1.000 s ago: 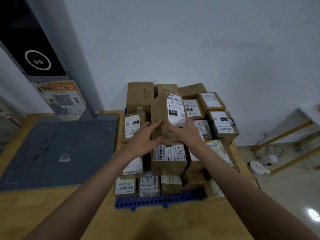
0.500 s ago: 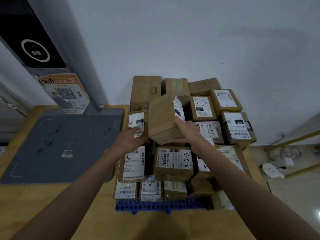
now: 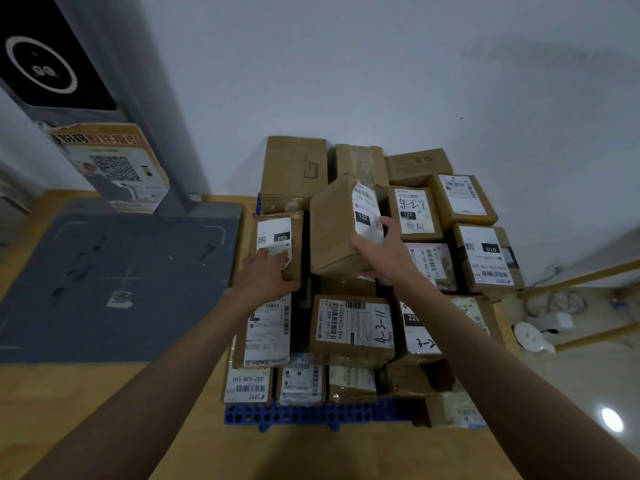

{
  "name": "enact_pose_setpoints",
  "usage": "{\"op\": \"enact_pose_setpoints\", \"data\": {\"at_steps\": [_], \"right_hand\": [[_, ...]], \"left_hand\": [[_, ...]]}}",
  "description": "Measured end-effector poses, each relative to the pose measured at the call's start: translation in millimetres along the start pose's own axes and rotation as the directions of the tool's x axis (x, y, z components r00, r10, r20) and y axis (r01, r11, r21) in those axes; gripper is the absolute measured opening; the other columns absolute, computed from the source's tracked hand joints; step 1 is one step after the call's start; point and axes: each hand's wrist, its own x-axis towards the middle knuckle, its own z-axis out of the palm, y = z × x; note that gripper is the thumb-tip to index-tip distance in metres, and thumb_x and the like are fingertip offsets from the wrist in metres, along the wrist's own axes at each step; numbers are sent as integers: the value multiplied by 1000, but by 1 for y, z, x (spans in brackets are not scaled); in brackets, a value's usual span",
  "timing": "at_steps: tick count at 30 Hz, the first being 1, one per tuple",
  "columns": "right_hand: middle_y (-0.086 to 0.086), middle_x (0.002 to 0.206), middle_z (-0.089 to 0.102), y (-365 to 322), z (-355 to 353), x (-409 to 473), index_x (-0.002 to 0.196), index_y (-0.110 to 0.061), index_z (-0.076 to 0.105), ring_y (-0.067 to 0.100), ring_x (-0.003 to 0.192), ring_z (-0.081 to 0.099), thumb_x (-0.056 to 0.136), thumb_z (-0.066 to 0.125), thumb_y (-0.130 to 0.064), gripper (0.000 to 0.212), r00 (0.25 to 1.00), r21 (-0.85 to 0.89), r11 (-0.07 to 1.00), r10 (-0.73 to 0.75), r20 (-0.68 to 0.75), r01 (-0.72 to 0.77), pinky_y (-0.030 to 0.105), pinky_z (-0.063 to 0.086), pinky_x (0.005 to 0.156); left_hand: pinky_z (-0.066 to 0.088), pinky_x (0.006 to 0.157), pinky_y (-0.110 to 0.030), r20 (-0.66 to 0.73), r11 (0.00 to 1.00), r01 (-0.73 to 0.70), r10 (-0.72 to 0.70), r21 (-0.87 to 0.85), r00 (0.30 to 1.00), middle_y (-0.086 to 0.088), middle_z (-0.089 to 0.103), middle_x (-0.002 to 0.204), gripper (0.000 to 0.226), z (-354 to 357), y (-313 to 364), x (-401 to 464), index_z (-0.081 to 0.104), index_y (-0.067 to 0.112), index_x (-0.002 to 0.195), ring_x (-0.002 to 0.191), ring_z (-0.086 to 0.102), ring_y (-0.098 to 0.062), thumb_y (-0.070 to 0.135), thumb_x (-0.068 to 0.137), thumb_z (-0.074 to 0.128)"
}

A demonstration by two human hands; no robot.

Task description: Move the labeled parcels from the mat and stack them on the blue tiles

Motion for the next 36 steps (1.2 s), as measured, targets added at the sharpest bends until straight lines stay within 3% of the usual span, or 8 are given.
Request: {"op": "enact_pose_setpoints", "data": {"at_steps": [4,7,11,15,20,25,30,36], "right_hand": [[7,135,42,-4,-7,9,142,-29,27,23,106,54,87,59,-48,66,1000,-124,992,13,13,-11,42,59,81],[12,146,41,-10,-16,20,148,-18,27,33,125,47,95,47,-50,65,997,-242,968,76,15,-70,52,48,100],[15,146,41,-10,-19,21,145,-9,30,39,125,49,98,50,-43,61,979,-220,964,177,101,-151,43,57,80],[12,145,39,-7,-11,23,146,-15,27,39,124,50,97,54,-27,57,964,-158,967,225,140,-202,40,62,66],[8,145,41,1,3,28,148,-18,30,35,128,48,97,52,-18,56,978,-122,984,147,149,-130,28,58,57],[8,142,45,5,6,30,145,-16,36,32,124,49,98,49,-19,48,987,-156,984,100,129,-80,27,57,57],[10,132,55,5,-1,23,139,-8,41,26,115,54,94,54,-31,52,998,-401,915,-37,43,51,33,47,81],[11,118,57,11,-14,-11,124,-8,45,27,108,54,88,64,-34,48,967,-592,769,-245,74,241,34,45,79]], "left_hand": [[32,111,-48,32,998,-16,14,65,999,-9,21,157,84,-1,-3,-1,23,33,152,140,24,-37,60,82,60],[31,110,-48,37,996,-23,20,82,999,-10,20,157,84,-2,-2,-1,22,33,152,140,23,-38,61,82,60],[33,110,-49,38,995,-22,18,95,999,-10,20,156,83,-3,2,-1,22,33,152,140,22,-38,60,82,59],[33,106,-49,33,999,-6,5,50,999,-8,19,155,82,-5,5,-3,22,34,152,138,18,-39,56,83,61],[20,113,-55,37,1000,7,-7,-1,999,-5,10,158,81,-1,8,-2,18,38,152,142,5,-43,50,85,62],[23,114,-55,40,1000,-15,15,-10,999,-7,9,159,80,0,1,3,21,39,151,143,12,-41,48,85,64],[34,109,-52,22,998,-50,51,-36,998,-9,19,156,81,-2,-1,-1,25,36,151,141,24,-37,48,82,66],[36,109,-43,-15,991,-72,71,-112,997,-9,26,152,83,0,-3,-28,27,28,151,138,32,-32,47,81,69]]}}
